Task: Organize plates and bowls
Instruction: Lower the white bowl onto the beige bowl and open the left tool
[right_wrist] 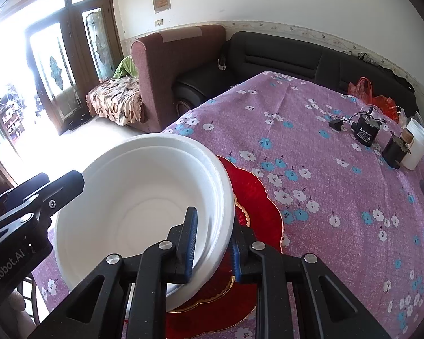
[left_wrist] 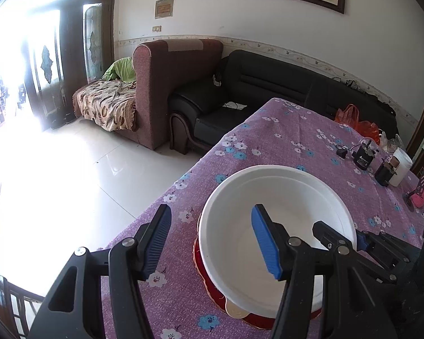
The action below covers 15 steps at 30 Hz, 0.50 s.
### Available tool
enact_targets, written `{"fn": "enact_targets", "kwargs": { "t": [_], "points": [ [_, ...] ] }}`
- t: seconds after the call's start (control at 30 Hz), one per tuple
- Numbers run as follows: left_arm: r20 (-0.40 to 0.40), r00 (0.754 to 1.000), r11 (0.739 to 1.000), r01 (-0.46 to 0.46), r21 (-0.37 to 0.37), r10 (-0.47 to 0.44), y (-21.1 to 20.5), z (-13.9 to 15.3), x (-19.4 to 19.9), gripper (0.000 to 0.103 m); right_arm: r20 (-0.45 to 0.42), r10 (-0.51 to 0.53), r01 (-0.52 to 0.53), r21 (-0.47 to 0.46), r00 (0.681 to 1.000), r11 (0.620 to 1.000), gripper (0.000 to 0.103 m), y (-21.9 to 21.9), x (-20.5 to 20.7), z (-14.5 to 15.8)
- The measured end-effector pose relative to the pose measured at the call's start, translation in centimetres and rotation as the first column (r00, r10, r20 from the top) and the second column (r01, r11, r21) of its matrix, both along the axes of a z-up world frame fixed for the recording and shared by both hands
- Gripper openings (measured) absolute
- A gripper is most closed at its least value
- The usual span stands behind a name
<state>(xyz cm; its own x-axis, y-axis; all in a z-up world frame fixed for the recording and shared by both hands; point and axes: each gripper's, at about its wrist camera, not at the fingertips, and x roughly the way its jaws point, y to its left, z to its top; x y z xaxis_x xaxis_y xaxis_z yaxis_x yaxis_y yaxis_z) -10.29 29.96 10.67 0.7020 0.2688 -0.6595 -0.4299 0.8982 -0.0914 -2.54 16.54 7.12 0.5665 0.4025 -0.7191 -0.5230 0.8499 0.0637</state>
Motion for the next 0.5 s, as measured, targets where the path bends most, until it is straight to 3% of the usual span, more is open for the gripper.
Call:
{"fn": "enact_targets", "kwargs": {
  "t": [0.5],
  "points": [
    [-0.026, 1.0, 1.0, 0.002, -0.022, -0.002, 0.6, -0.8, 0.1, 0.059, 0.027, -0.005, 0.004, 0.056, 1.0, 0.998, 0.033, -0.7, -0.8, 1.5]
  ]
}}
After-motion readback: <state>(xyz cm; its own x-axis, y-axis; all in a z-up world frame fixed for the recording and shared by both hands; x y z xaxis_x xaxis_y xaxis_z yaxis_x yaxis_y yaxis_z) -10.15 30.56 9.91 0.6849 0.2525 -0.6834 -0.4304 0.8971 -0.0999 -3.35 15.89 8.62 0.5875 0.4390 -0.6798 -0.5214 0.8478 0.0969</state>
